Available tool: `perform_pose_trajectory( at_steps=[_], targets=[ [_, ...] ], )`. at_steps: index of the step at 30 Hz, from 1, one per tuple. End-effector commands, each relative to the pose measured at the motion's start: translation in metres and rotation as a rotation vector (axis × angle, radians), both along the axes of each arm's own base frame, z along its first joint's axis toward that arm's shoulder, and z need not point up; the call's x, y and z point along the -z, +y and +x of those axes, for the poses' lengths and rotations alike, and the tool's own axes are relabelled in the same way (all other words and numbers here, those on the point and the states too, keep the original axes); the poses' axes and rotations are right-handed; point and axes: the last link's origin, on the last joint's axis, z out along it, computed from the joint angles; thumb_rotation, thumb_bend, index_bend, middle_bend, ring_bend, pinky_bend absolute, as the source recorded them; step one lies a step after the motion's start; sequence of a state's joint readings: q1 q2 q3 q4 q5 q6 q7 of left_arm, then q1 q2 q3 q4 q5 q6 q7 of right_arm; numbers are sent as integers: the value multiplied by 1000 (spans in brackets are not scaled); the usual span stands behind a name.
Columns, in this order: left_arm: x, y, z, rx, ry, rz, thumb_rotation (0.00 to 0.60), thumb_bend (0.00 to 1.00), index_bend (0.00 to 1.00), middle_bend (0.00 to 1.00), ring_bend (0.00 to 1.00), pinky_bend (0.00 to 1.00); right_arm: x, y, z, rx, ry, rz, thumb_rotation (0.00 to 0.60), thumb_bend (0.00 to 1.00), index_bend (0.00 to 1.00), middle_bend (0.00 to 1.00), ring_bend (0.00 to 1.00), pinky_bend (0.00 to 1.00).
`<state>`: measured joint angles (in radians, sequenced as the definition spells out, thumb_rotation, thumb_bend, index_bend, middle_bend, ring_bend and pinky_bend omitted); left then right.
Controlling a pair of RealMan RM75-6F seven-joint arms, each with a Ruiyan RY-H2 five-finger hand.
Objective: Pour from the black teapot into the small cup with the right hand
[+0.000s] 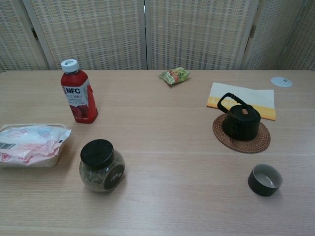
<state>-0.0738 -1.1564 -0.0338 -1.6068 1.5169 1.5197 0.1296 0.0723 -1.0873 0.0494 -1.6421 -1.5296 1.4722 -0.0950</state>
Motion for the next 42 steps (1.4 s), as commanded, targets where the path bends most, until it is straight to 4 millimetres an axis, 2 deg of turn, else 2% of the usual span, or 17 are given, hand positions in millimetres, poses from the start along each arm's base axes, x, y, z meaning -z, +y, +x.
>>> perform_pose_trajectory(
  at_steps=[1,8,12,18,23,33,37,39,42],
  targets=[
    [0,0,1,2,2,-3,600,243,88,0,79,145,-3,-8,8,-15,16,31,600,211,118,273,143,75],
    [1,-3,1,-6,-3,0,600,243,88,0,79,145,2,-34,34,-72,29,129,600,190,119,287,147,75],
    [2,-3,2,2,-5,0,600,243,88,0,79,145,13,-49,48,-105,35,188,600,183,169,369,148,75],
    [0,-5,1,-4,-2,4,600,242,89,0,79,145,33,-72,65,-136,33,262,600,166,207,382,148,75],
    [0,-7,-1,-13,-3,5,600,243,89,0,79,144,51,-88,78,-147,50,347,600,88,207,347,147,75],
    [1,-9,-4,-23,-6,4,600,243,89,0,79,142,78,-120,95,-138,114,457,600,80,188,222,138,75],
    [1,-9,-4,-21,-7,4,600,243,89,0,79,141,88,-135,105,-143,127,486,600,79,176,215,121,75],
    [1,-9,-5,-24,-6,5,600,243,89,0,79,137,94,-142,110,-149,129,501,600,99,175,215,121,75],
    [2,-9,-6,-28,-7,4,600,243,90,0,79,134,102,-152,118,-157,131,524,600,248,175,215,121,75]
  ],
)
